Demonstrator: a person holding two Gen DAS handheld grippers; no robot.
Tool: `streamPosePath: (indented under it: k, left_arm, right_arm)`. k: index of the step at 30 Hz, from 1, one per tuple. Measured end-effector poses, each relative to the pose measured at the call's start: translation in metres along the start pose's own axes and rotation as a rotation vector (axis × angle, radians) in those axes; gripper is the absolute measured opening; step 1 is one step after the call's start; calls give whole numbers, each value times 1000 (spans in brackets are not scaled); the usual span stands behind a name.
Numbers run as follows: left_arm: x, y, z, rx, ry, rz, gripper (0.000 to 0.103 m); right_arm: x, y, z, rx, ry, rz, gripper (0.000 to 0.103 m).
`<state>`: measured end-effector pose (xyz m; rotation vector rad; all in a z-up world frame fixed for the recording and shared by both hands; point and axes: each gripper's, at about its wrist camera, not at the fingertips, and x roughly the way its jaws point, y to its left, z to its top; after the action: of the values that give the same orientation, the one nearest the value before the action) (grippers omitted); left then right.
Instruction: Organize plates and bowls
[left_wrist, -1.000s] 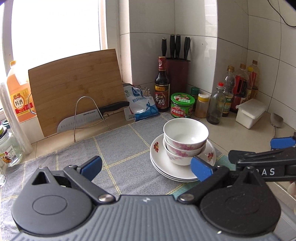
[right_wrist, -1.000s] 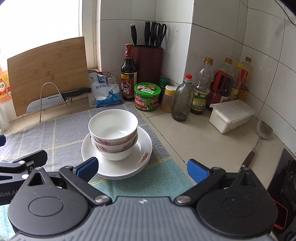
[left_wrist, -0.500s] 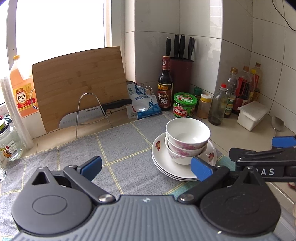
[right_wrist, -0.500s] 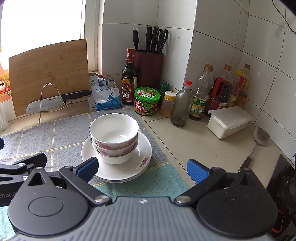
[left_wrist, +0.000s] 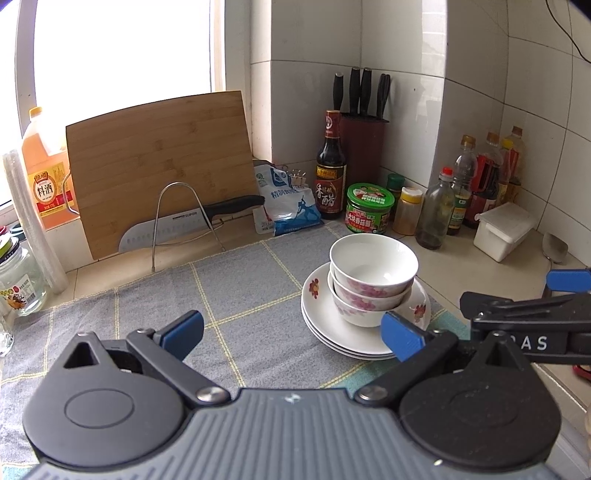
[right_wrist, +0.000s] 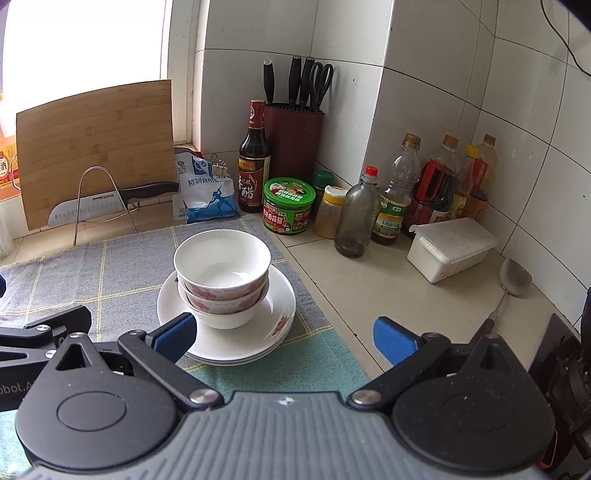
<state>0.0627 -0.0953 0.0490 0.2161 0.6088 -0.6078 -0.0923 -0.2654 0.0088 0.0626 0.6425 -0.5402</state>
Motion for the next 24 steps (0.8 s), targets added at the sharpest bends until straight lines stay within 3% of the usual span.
streamPosePath:
  k: [24]
  left_arm:
    - [3,0,3,-8,9,-1,102]
  right_arm:
    - [1,0,4,-15,-4,-15,103]
